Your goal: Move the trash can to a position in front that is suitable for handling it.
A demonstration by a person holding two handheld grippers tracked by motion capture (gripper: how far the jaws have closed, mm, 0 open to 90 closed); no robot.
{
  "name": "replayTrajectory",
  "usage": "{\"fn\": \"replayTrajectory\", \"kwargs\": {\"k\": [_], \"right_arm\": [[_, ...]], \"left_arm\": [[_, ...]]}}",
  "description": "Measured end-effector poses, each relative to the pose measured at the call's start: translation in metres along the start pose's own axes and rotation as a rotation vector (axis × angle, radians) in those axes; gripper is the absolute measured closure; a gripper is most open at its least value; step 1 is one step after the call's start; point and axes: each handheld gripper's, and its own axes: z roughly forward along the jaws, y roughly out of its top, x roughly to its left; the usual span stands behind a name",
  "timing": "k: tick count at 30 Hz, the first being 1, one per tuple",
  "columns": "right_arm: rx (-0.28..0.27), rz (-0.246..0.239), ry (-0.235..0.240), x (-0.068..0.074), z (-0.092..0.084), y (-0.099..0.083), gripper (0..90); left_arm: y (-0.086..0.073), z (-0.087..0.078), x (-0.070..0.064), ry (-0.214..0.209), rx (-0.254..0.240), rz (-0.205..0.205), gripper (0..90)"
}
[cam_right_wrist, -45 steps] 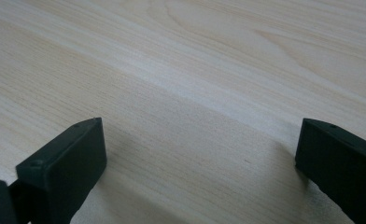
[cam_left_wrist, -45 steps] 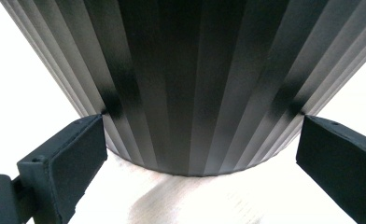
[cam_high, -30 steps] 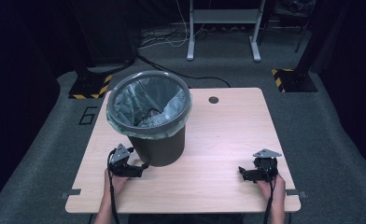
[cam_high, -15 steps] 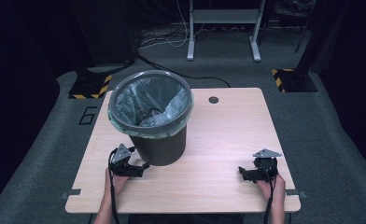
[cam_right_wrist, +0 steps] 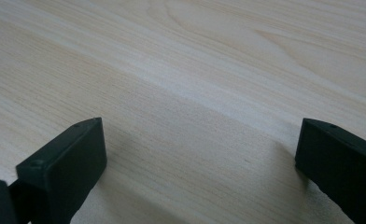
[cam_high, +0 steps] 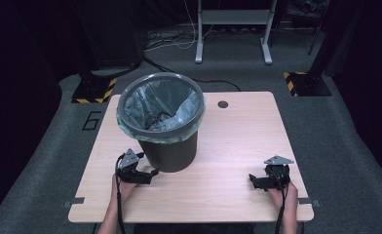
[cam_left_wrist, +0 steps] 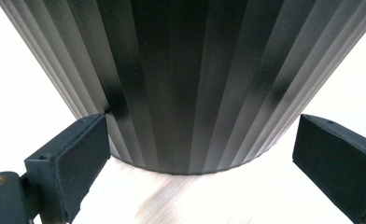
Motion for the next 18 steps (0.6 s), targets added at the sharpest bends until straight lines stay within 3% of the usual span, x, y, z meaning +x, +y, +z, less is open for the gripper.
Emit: {"fn": "replayTrajectory", "kwargs": {"k": [18], "right_arm": [[0.001,-0.002,-0.001,0.0,0.0,0.0,1.0]], "left_arm": [[0.021,0.017,-0.009,-0.053,0.039,0.064,3.4]]}}
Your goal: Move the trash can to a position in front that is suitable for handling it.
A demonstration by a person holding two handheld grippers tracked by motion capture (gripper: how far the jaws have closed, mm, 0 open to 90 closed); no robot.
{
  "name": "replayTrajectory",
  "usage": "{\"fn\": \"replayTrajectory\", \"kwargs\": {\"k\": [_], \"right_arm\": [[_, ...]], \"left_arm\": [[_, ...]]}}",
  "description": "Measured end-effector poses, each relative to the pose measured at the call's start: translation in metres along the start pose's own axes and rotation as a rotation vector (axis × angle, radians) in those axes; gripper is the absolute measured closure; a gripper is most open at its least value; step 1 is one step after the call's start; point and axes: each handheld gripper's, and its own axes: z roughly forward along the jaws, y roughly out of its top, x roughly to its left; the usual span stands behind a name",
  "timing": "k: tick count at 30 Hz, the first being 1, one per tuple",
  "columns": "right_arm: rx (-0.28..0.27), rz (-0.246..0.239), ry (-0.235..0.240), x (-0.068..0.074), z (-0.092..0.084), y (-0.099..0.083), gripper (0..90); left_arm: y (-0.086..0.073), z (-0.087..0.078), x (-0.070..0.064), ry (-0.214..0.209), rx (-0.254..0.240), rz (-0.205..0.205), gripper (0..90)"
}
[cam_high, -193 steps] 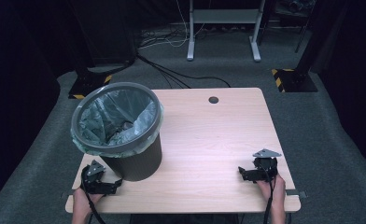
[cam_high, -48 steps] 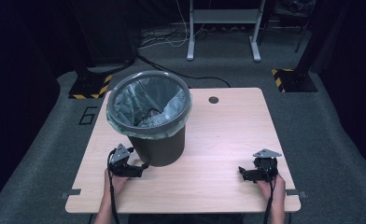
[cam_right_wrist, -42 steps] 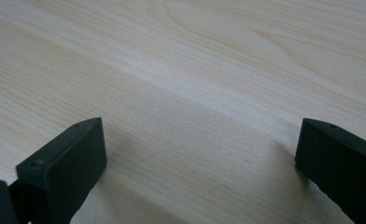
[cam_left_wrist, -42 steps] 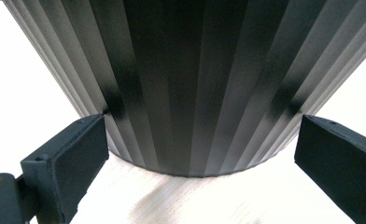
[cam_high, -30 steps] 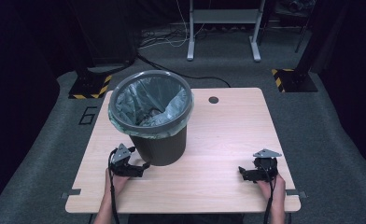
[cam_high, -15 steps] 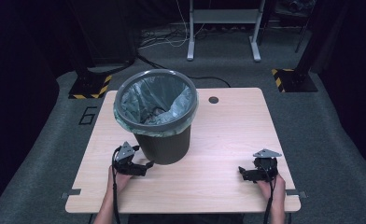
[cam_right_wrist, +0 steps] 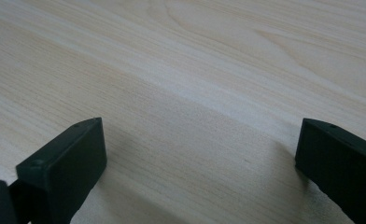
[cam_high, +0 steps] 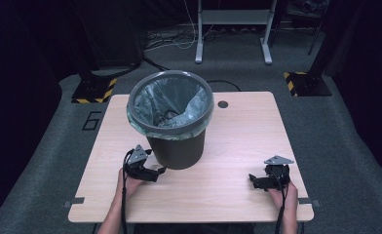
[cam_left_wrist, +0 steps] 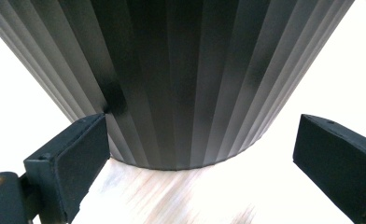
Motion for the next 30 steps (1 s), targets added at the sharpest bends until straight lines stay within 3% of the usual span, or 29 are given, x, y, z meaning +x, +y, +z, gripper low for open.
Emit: {"fn": "replayTrajectory", "kwargs": {"k": [13,15,19,22,30], "right_arm": [[-0.001,-0.001,0.0,0.0,0.0,0.0,0.9],[-0.001,-0.001,0.0,0.0,0.0,0.0,1.0],[-0.001,-0.001,0.0,0.0,0.0,0.0,0.9],[-0.001,-0.001,0.0,0.0,0.0,0.0,1.0],[-0.001,-0.001,0.001,0.0,0.0,0.0,1.0]], "left_arm": [[0.011,0.011,-0.006,-0.052,0.011,0.025,3.0],[0.012,0.007,-0.004,-0.06,-0.017,0.016,3.1],[0.016,0.002,-0.002,-0.027,-0.049,0.017,1.4],[0.02,0.003,0.001,-0.041,-0.044,0.024,0.8],[0.026,0.006,0.001,-0.029,-0.044,0.037,1.7]]}}
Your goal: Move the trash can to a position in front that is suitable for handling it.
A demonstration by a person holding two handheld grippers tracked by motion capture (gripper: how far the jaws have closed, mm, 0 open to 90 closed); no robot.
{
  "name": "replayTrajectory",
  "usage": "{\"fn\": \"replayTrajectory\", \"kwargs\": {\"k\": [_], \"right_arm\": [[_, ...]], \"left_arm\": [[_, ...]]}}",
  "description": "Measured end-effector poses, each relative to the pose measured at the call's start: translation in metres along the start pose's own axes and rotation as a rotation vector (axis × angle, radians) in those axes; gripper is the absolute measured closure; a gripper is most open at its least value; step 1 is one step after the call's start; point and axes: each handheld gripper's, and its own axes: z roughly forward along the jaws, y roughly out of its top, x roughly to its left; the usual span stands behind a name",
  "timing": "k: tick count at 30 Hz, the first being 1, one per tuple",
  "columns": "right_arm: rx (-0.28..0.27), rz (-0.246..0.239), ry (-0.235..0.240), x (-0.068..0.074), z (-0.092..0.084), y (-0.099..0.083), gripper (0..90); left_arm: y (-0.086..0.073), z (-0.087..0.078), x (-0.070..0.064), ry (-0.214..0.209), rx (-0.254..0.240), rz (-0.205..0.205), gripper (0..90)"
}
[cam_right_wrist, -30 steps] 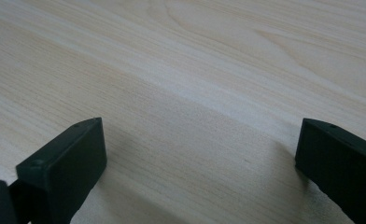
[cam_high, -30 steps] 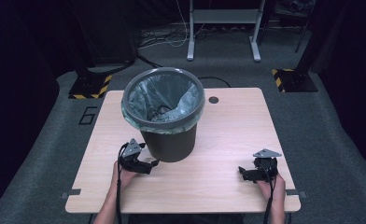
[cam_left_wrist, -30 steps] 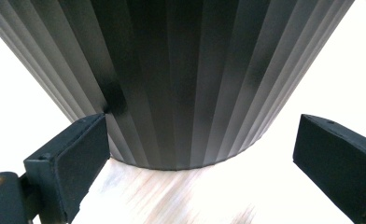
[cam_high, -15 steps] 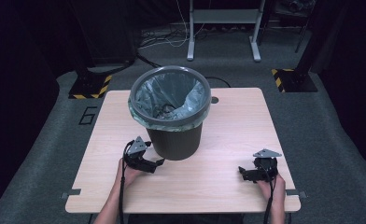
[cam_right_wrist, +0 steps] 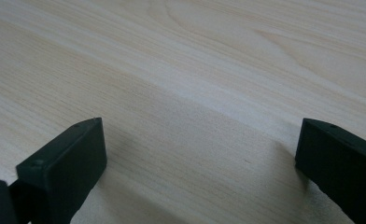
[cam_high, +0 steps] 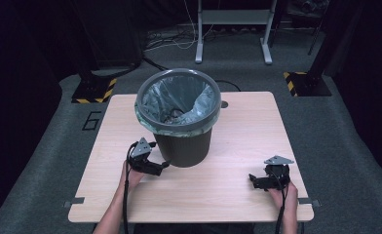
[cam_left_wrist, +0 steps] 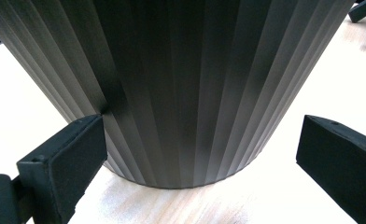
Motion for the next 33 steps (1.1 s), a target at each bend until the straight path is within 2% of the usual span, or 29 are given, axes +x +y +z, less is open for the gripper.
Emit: {"fn": "replayTrajectory", "kwargs": {"k": [5,10,14,15,16,17,20,22,33], "right_arm": [[0.0,0.0,0.0,0.0,0.0,0.0,0.9],[-0.001,0.0,-0.001,0.0,0.0,0.0,0.9],[0.0,0.002,0.0,0.0,0.0,0.0,1.0],[0.0,0.002,0.0,0.0,0.0,0.0,1.0],[-0.001,0.001,0.0,0.0,0.0,0.0,1.0],[-0.001,0.001,0.0,0.0,0.0,0.0,1.0],[-0.001,0.0,-0.001,0.0,0.0,0.0,1.0],[-0.001,0.0,-0.001,0.0,0.0,0.0,1.0],[-0.001,0.0,-0.001,0.0,0.0,0.0,0.9]], "left_arm": [[0.005,0.006,-0.001,-0.017,0.005,0.01,2.5],[0.01,0.013,-0.001,-0.014,0.015,0.014,2.3],[0.014,0.019,-0.003,0.02,0.018,-0.008,2.0],[0.015,0.021,-0.003,0.028,0.018,-0.022,2.0],[0.015,0.023,-0.005,0.041,0.005,-0.053,1.0],[0.015,0.023,-0.005,0.041,0.005,-0.053,0.7],[0.017,0.026,-0.006,0.072,-0.02,-0.092,0.5],[0.017,0.027,-0.006,0.077,-0.027,-0.097,0.0],[0.029,0.039,-0.013,0.13,0.001,-0.094,0.0]]}}
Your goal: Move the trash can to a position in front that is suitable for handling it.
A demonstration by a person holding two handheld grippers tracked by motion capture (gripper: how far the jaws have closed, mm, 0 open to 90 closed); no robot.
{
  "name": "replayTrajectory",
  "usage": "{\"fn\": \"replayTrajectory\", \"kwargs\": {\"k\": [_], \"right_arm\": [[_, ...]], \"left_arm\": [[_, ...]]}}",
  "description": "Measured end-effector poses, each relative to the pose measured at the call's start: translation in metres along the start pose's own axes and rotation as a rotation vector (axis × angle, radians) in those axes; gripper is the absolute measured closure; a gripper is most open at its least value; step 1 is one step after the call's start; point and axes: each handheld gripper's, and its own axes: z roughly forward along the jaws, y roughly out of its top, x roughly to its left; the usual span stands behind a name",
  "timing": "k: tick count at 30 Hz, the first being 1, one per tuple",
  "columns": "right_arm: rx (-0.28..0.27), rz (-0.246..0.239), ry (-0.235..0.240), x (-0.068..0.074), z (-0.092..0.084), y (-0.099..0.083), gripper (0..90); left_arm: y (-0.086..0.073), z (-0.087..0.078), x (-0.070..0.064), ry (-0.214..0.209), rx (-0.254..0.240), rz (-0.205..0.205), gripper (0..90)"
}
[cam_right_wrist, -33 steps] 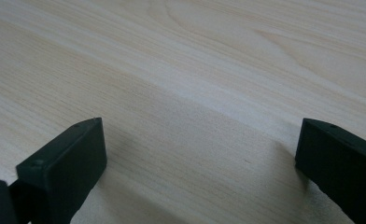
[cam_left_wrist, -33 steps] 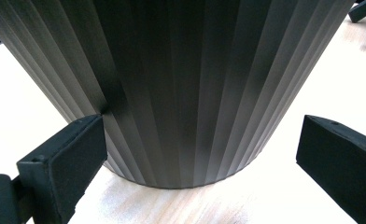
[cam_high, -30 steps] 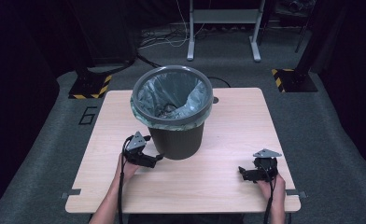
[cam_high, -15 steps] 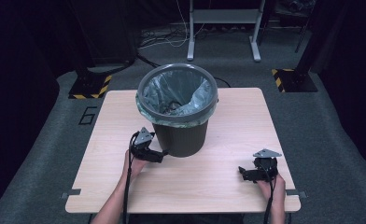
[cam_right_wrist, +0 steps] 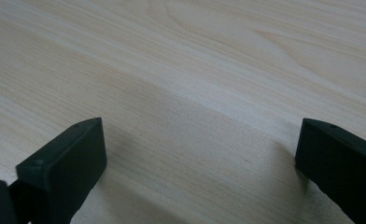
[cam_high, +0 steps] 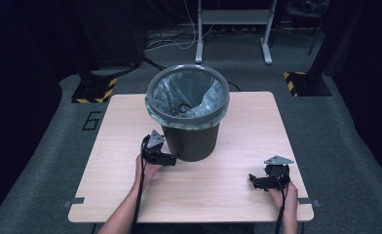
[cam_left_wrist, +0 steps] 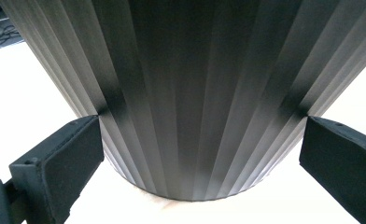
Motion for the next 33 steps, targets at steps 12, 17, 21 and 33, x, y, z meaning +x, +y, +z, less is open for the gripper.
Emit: {"fn": "replayTrajectory", "kwargs": {"k": [12,17,21,33], "right_arm": [[0.0,0.0,0.0,0.0,0.0,0.0,1.0],[0.0,-0.001,0.0,0.0,0.0,0.0,1.0],[0.002,-0.002,-0.009,0.001,0.0,0.001,0.8],[-0.174,-0.011,0.179,0.053,0.006,0.079,0.0]], "left_arm": [[0.008,0.011,0.001,0.04,0.002,-0.05,0.0],[0.008,0.014,0.006,0.033,0.009,-0.066,0.0],[0.01,0.012,0.007,0.014,-0.016,-0.066,0.9],[0.011,0.008,0.015,-0.023,-0.025,-0.027,1.3]]}}
